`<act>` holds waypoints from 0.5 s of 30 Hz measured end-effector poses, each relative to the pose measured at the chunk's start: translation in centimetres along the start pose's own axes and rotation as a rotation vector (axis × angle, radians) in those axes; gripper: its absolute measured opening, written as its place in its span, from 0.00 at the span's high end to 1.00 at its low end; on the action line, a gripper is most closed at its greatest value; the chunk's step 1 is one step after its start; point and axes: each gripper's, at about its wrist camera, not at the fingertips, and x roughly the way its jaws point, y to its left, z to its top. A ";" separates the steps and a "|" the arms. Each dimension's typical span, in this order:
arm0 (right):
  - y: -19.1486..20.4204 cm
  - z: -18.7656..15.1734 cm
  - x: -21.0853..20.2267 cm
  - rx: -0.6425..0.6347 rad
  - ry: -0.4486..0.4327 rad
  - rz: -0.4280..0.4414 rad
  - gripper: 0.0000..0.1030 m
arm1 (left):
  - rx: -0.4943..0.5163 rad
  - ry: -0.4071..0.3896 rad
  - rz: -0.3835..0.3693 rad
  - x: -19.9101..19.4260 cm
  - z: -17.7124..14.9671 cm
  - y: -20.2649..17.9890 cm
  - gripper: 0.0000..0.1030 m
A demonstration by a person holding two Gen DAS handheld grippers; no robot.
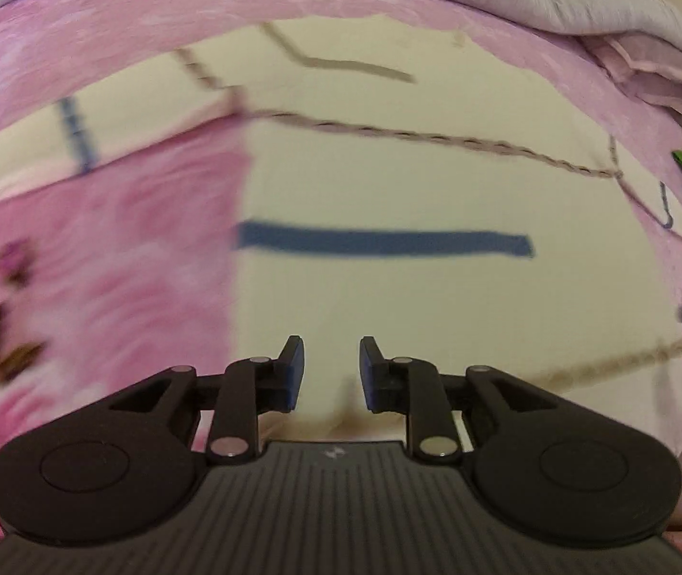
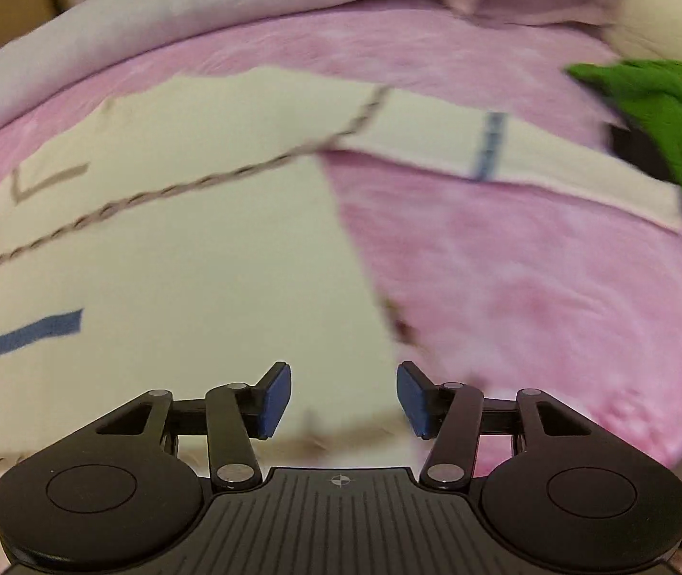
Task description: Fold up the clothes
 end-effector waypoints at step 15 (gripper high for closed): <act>-1.0 -10.8 -2.8 -0.164 0.147 0.058 0.37 | -0.071 0.072 0.239 -2.7 -10.3 -4.5 0.77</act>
